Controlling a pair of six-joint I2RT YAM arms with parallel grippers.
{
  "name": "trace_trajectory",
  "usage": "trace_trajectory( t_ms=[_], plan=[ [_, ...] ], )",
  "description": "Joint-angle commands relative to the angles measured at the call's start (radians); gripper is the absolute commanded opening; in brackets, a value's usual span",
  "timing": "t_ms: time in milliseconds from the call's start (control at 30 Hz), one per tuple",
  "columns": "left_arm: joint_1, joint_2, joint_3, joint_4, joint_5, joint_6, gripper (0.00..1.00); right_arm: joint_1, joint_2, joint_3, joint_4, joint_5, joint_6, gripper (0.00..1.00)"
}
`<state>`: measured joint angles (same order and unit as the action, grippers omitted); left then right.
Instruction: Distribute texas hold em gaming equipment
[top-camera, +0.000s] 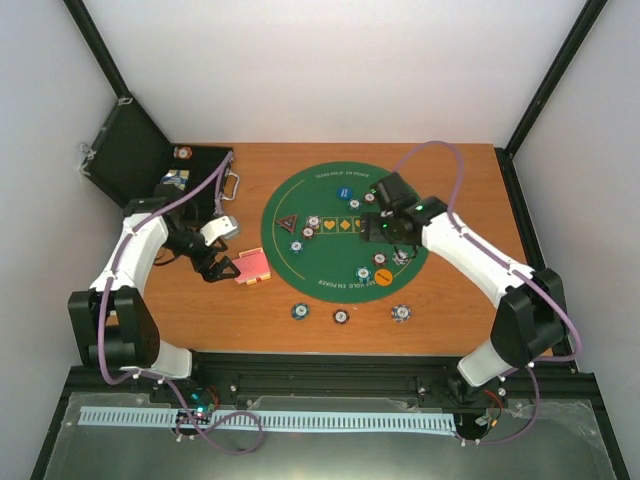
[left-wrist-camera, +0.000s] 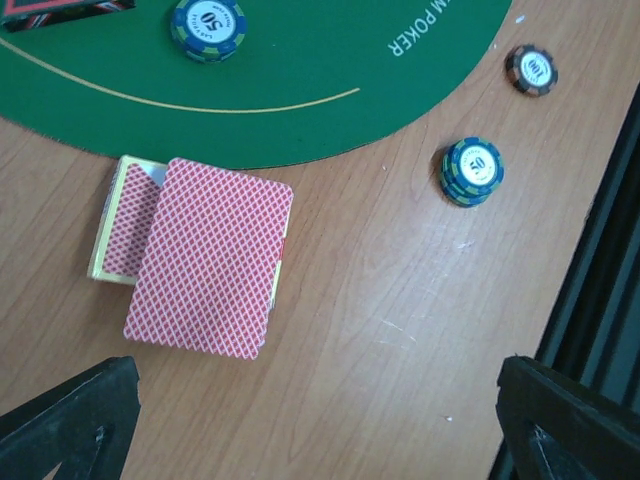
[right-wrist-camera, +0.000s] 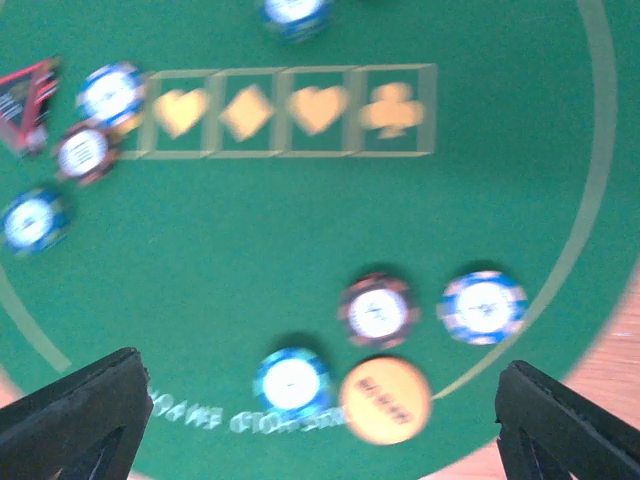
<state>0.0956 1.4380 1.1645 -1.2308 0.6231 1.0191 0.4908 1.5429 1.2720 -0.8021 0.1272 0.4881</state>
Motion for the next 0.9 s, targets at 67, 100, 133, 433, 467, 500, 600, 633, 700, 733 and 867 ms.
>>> trace_trajectory(
  t_ms=[67, 100, 133, 433, 467, 500, 600, 633, 700, 733, 867],
  plan=[
    [-0.092, -0.002, -0.075, 0.149, -0.136, 0.14, 1.0, 0.208, -0.015, -0.031, 0.087, -0.08, 0.106, 0.96],
    [-0.103, -0.006, -0.092, 0.171, -0.157, 0.155, 1.0, 0.226, -0.013, -0.04, 0.112, -0.104, 0.121, 0.96],
    [-0.111, -0.006, -0.105, 0.187, -0.174, 0.17, 1.0, 0.242, -0.012, -0.048, 0.134, -0.126, 0.134, 0.97],
    [-0.16, 0.084, -0.11, 0.269, -0.236, 0.159, 1.0, 0.287, -0.007, -0.138, 0.229, -0.175, 0.168, 0.97],
    [-0.165, 0.088, -0.117, 0.282, -0.244, 0.156, 1.0, 0.287, -0.007, -0.146, 0.234, -0.179, 0.168, 0.97],
    [-0.17, 0.09, -0.122, 0.293, -0.252, 0.157, 1.0, 0.287, -0.005, -0.152, 0.238, -0.181, 0.168, 0.97],
    [-0.185, 0.107, -0.132, 0.319, -0.288, 0.149, 1.0, 0.288, 0.0, -0.163, 0.242, -0.182, 0.168, 0.97],
    [-0.187, 0.114, -0.132, 0.324, -0.3, 0.146, 1.0, 0.289, 0.002, -0.165, 0.245, -0.184, 0.17, 0.97],
    [-0.188, 0.121, -0.129, 0.33, -0.306, 0.14, 1.0, 0.292, 0.003, -0.168, 0.248, -0.182, 0.171, 0.97],
    [-0.188, 0.122, -0.128, 0.332, -0.307, 0.14, 1.0, 0.294, 0.004, -0.169, 0.249, -0.178, 0.174, 0.97],
    [-0.192, 0.133, -0.121, 0.337, -0.306, 0.134, 1.0, 0.303, 0.003, -0.174, 0.253, -0.167, 0.184, 0.96]
  ],
)
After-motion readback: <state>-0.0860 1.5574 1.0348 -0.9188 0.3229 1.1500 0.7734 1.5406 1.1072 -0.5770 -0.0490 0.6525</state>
